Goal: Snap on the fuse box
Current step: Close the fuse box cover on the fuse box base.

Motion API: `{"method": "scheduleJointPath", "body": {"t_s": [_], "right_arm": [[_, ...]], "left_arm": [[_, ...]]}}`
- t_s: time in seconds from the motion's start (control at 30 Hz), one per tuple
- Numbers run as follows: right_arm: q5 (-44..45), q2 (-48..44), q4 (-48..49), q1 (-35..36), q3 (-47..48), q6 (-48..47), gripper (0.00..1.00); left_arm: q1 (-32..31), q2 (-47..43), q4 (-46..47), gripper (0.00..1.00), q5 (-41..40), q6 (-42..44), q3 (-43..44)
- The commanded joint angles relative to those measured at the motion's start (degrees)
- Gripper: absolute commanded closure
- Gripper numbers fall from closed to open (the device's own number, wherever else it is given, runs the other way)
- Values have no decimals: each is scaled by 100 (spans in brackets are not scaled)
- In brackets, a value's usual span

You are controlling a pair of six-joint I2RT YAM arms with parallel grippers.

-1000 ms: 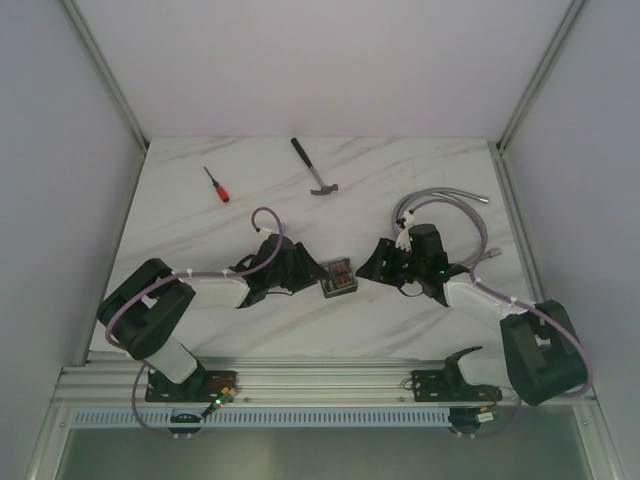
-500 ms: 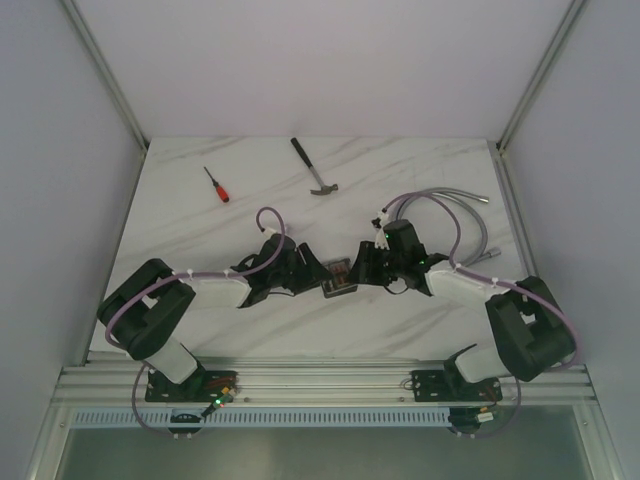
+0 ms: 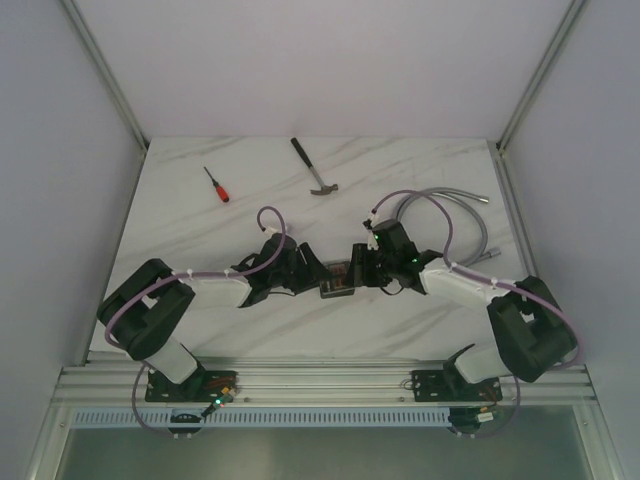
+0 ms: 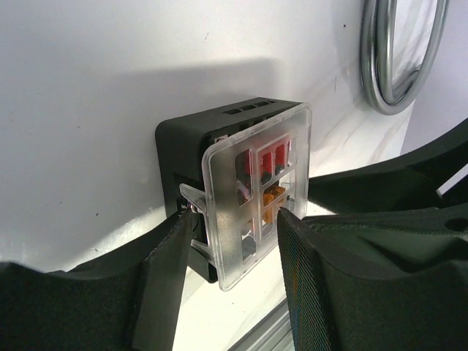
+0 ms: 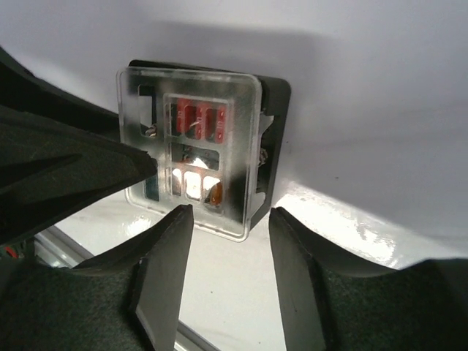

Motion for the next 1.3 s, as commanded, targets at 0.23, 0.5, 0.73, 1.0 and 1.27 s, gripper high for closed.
{"method": "scheduleJointPath", "body": {"t_s": [0.23,0.5,0.73,1.0,1.27], "right_arm": [[590,155,-431,108,580,-218,41],[541,371,-408,265,724,-208,43],[483,352,-404,339,719,-177,46],[440,331,-405,408,724,-129,48],[498,317,-463,474,784,-54,50]], "left_arm": [[-40,-249,-698,37,-30,292,34],[-247,-149,-694,36,111,377,201],[-265,-67,-670,37,127,384,296],[-265,-27,-623,38,127,349,299],[-273,10,-609,40,127,319,272]]}}
